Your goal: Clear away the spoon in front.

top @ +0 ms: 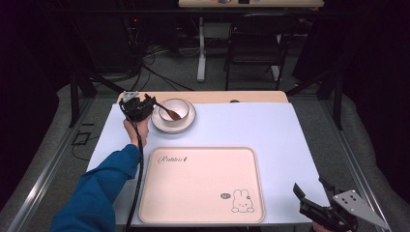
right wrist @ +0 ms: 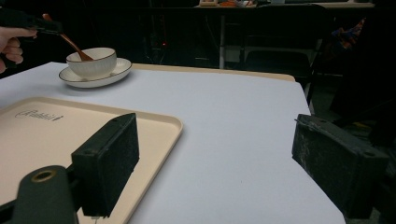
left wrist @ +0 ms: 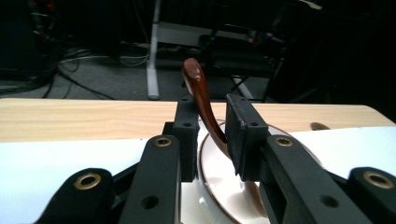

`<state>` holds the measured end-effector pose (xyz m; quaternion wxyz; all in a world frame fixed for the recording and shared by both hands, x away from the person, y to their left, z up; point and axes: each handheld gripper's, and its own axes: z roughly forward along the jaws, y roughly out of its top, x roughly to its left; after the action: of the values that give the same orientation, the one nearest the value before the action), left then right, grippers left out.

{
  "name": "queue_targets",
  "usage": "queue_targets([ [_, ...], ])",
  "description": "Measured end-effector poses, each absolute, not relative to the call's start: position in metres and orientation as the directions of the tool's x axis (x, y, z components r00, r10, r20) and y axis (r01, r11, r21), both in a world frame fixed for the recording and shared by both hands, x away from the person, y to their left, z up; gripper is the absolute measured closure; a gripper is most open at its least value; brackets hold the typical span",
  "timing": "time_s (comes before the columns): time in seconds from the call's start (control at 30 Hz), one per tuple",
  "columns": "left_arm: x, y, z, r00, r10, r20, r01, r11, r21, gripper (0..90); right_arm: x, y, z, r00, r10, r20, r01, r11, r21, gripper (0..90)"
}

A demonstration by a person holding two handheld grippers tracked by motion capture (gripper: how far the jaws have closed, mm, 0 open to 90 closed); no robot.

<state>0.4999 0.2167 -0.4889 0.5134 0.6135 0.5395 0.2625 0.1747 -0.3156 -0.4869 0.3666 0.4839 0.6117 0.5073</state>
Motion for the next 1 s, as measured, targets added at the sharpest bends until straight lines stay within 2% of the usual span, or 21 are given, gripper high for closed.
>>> queue_targets([
  [0.27,0.499,0.213,-0.481,0.325,0.918,-0.226,0.383,0.091,0.919,78.3,0.175,-0.315,-0.487,-0.263,0.964,0.041,0.222,0.019,0.975,13.8],
  [1.0,0.5,0.199,-0.468,0.37,0.908,-0.196,0.362,0.054,0.931,83.5,0.175,-0.316,-0.487,-0.261,0.964,0.041,0.221,0.019,0.975,13.9],
])
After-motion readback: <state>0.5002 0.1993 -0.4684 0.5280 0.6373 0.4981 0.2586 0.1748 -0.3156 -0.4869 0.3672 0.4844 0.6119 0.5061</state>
